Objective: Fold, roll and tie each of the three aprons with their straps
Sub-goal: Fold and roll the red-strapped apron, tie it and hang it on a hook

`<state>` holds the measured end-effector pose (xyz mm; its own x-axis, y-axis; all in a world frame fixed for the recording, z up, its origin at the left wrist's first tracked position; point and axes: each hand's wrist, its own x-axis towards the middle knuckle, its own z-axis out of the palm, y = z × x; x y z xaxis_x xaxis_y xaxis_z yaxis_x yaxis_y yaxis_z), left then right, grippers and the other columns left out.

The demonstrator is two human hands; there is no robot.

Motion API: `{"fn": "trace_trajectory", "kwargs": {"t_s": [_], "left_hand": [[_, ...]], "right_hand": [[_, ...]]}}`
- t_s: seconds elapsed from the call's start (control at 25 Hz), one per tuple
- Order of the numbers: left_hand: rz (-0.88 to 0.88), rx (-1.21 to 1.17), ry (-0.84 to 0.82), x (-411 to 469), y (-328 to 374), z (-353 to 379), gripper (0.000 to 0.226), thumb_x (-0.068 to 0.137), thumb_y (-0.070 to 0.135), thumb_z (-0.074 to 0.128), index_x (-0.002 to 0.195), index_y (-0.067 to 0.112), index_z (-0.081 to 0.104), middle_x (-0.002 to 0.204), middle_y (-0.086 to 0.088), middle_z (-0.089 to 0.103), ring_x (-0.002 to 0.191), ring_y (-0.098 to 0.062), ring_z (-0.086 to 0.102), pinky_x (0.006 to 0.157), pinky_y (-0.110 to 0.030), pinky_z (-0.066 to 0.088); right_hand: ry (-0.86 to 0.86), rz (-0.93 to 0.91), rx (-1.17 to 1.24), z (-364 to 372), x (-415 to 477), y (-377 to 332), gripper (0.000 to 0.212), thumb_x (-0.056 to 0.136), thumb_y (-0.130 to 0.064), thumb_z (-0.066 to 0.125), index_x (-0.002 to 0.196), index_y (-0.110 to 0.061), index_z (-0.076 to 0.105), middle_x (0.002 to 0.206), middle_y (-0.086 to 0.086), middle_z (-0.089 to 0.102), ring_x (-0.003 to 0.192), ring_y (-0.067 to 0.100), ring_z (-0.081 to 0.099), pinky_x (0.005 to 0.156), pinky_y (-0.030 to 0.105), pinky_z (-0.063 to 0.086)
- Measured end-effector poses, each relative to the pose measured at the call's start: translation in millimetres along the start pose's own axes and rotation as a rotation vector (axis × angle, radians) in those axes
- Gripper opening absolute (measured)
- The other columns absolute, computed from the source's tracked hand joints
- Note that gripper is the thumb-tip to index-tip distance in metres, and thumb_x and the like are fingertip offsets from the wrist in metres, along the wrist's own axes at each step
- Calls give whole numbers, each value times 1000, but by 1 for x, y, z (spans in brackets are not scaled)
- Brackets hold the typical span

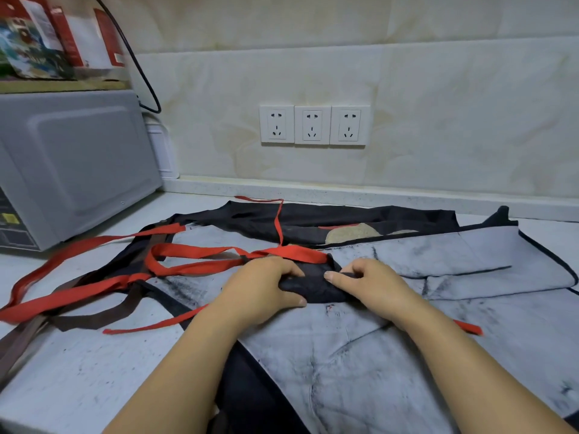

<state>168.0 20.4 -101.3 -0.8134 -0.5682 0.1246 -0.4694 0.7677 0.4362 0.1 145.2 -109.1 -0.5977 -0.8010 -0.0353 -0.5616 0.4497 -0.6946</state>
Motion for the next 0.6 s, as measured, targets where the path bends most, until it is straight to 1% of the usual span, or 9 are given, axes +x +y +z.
{"fn": "trace_trajectory", "kwargs": {"t_s": [0.08, 0.16, 0.2, 0.28, 0.36, 0.4, 0.44, 0.52, 0.6], "left_hand": [[-4, -183, -36, -3, -1, -1, 28, 75, 41, 80, 95, 35, 61, 84, 17, 59, 77, -2, 55, 68, -18, 41], [-4, -260, -106, -4, -3, 0, 21, 77, 39, 79, 88, 29, 64, 81, 14, 60, 73, -3, 54, 67, -16, 40], [-1, -252, -112, -4, -4, 1, 18, 78, 39, 78, 86, 27, 67, 86, 14, 61, 79, -4, 56, 71, -18, 42], [-12, -185, -73, -2, -4, 1, 16, 83, 43, 72, 87, 28, 72, 104, 10, 59, 100, -10, 53, 89, -24, 43], [-35, -8, -52, -1, -2, 3, 24, 92, 48, 57, 101, 32, 72, 129, 10, 50, 123, -15, 37, 106, -31, 31], [-46, 89, -60, 0, 0, 4, 29, 97, 49, 49, 111, 34, 69, 140, 11, 44, 132, -17, 31, 109, -34, 27], [-50, 165, -66, 0, 2, 6, 33, 100, 48, 41, 118, 34, 65, 146, 11, 39, 136, -17, 28, 109, -37, 25], [-45, 225, -56, 2, 6, 11, 35, 103, 43, 31, 127, 35, 56, 145, 10, 43, 135, -18, 35, 106, -42, 28], [-54, 233, -29, 4, 8, 17, 36, 104, 39, 28, 136, 37, 45, 143, 10, 46, 132, -18, 39, 105, -45, 31]], "right_hand": [[-98, -18, 93, -13, -10, 0, 37, 72, -62, 71, 82, -27, 72, 80, -11, 71, 75, 4, 64, 69, 22, 47], [-166, -28, 62, -19, -15, 1, 33, 70, -62, 73, 81, -31, 75, 83, -10, 72, 78, 4, 65, 71, 22, 47], [-171, -31, 30, -18, -15, 2, 33, 70, -64, 72, 80, -33, 75, 84, -9, 72, 80, 6, 66, 73, 23, 48], [-115, -36, -2, -12, -12, 2, 35, 70, -68, 67, 85, -38, 74, 96, -15, 69, 91, 5, 64, 83, 26, 50], [-43, -69, -68, -3, -9, 2, 40, 75, -73, 55, 104, -48, 68, 113, -18, 62, 106, 4, 58, 95, 31, 46], [-22, -81, -135, 1, -8, 1, 43, 79, -74, 47, 113, -53, 62, 116, -16, 58, 110, 7, 56, 97, 33, 45], [-9, -78, -200, 4, -8, -1, 43, 83, -74, 40, 119, -56, 56, 115, -13, 53, 111, 10, 54, 96, 35, 44], [12, -58, -277, 6, -8, -4, 44, 90, -70, 30, 127, -56, 49, 112, -8, 48, 111, 16, 54, 93, 37, 44], [42, -47, -323, 10, -8, -7, 48, 93, -68, 25, 134, -51, 45, 118, -4, 51, 113, 19, 54, 91, 37, 45]]}}
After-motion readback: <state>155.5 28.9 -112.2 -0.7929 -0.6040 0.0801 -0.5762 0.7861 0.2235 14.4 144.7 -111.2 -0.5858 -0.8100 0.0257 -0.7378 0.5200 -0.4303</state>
